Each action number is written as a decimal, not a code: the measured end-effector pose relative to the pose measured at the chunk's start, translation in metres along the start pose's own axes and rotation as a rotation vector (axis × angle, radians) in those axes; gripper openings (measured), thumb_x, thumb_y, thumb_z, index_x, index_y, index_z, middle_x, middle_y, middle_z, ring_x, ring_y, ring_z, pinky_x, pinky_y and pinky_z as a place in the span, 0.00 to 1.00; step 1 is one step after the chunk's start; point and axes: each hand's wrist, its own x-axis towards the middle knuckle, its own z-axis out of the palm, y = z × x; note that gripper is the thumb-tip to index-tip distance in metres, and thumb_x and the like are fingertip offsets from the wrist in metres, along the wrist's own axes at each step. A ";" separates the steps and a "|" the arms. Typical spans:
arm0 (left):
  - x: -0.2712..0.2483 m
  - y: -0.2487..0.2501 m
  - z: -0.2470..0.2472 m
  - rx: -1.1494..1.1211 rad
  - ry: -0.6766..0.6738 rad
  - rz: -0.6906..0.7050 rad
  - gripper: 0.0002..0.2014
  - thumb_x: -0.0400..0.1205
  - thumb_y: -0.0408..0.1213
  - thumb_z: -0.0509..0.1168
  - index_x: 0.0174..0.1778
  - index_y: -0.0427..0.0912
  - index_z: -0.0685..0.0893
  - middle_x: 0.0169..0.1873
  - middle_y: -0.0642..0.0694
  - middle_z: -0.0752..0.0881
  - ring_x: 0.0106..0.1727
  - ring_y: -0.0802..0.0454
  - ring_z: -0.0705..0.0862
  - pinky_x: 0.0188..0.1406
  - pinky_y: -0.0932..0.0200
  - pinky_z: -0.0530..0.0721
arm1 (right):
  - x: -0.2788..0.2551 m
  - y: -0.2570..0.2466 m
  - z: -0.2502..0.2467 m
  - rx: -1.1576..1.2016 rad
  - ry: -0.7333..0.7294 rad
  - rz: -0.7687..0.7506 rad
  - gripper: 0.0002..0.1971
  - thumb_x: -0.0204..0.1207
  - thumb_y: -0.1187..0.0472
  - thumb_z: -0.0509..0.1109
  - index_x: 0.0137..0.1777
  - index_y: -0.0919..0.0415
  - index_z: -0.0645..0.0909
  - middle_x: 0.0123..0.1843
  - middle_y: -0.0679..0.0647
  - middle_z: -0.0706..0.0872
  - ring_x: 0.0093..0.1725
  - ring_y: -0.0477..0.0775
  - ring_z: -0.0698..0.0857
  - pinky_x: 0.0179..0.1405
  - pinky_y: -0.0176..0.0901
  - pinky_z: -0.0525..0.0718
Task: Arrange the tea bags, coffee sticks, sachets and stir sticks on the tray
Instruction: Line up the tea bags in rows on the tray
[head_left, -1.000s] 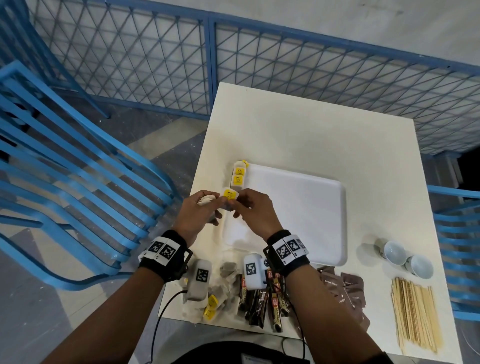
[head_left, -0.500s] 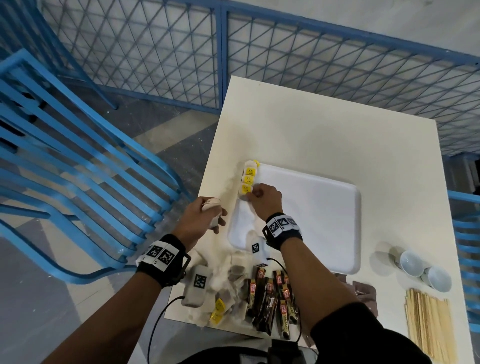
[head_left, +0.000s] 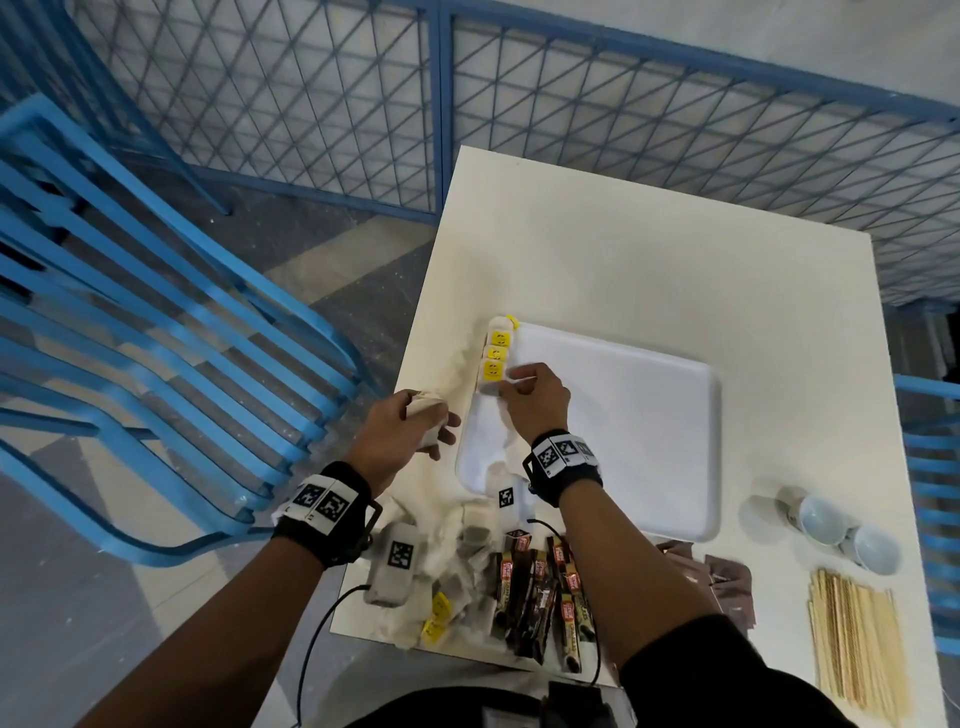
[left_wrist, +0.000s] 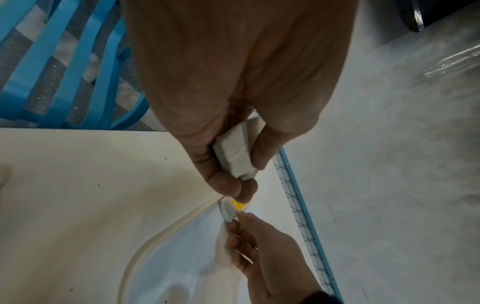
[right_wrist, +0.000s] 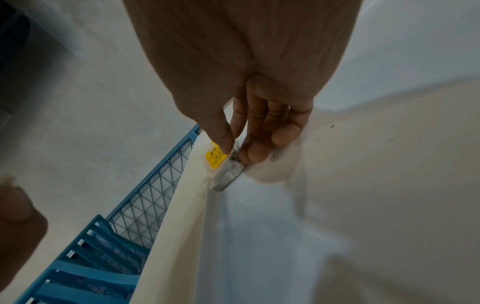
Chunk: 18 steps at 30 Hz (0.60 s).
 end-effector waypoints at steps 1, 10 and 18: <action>-0.001 0.001 0.000 0.005 -0.005 0.003 0.06 0.87 0.28 0.66 0.57 0.29 0.81 0.46 0.34 0.90 0.40 0.40 0.87 0.29 0.52 0.83 | -0.002 0.000 -0.001 0.004 -0.002 0.008 0.11 0.72 0.58 0.79 0.53 0.55 0.84 0.38 0.45 0.85 0.39 0.44 0.84 0.41 0.31 0.82; -0.012 0.018 0.009 -0.120 -0.089 -0.005 0.13 0.88 0.41 0.66 0.56 0.32 0.83 0.45 0.34 0.90 0.39 0.42 0.88 0.31 0.54 0.85 | -0.057 -0.041 -0.021 0.173 -0.237 -0.315 0.01 0.76 0.58 0.77 0.46 0.51 0.88 0.43 0.45 0.91 0.41 0.46 0.87 0.49 0.46 0.88; -0.026 0.028 0.013 -0.323 -0.316 -0.104 0.20 0.81 0.37 0.56 0.63 0.28 0.80 0.56 0.29 0.82 0.48 0.36 0.86 0.48 0.45 0.89 | -0.085 -0.050 -0.025 0.106 -0.228 -0.443 0.11 0.71 0.49 0.82 0.50 0.47 0.87 0.46 0.47 0.87 0.35 0.45 0.79 0.43 0.37 0.83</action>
